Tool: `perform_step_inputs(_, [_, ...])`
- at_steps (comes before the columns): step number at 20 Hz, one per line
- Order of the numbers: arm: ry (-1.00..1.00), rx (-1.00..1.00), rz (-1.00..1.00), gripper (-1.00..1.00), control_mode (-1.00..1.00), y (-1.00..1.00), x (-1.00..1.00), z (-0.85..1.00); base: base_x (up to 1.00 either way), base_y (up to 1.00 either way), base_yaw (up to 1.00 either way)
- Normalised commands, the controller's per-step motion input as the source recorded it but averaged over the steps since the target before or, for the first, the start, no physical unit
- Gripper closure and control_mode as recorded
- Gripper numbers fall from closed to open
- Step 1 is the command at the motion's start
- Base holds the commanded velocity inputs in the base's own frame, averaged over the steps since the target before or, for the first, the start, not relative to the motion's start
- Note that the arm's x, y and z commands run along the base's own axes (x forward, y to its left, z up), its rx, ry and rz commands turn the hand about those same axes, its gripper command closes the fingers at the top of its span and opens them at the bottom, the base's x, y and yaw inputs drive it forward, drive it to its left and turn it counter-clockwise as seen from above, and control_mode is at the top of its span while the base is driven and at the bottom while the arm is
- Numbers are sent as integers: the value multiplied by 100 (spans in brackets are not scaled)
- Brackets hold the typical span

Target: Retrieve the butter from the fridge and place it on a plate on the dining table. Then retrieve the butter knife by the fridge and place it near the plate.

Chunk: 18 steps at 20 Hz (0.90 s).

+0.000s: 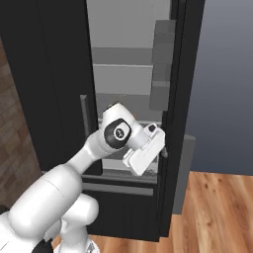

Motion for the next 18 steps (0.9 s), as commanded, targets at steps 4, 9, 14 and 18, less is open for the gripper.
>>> perform_step_inputs(4, [-14, -1, -28, -100, -100, 71, -24, 3, 0, 0, 0])
perform_step_inputs(9, [-14, 0, -34, -100, -100, 82, -2, 12, 0, 0, 0])
perform_step_inputs(14, [-16, 8, -52, -100, -100, 86, 35, 0, 0, 0, 0])
perform_step_inputs(18, [-25, 33, -52, -100, -100, 68, 20, 0, 0, 0, 0])
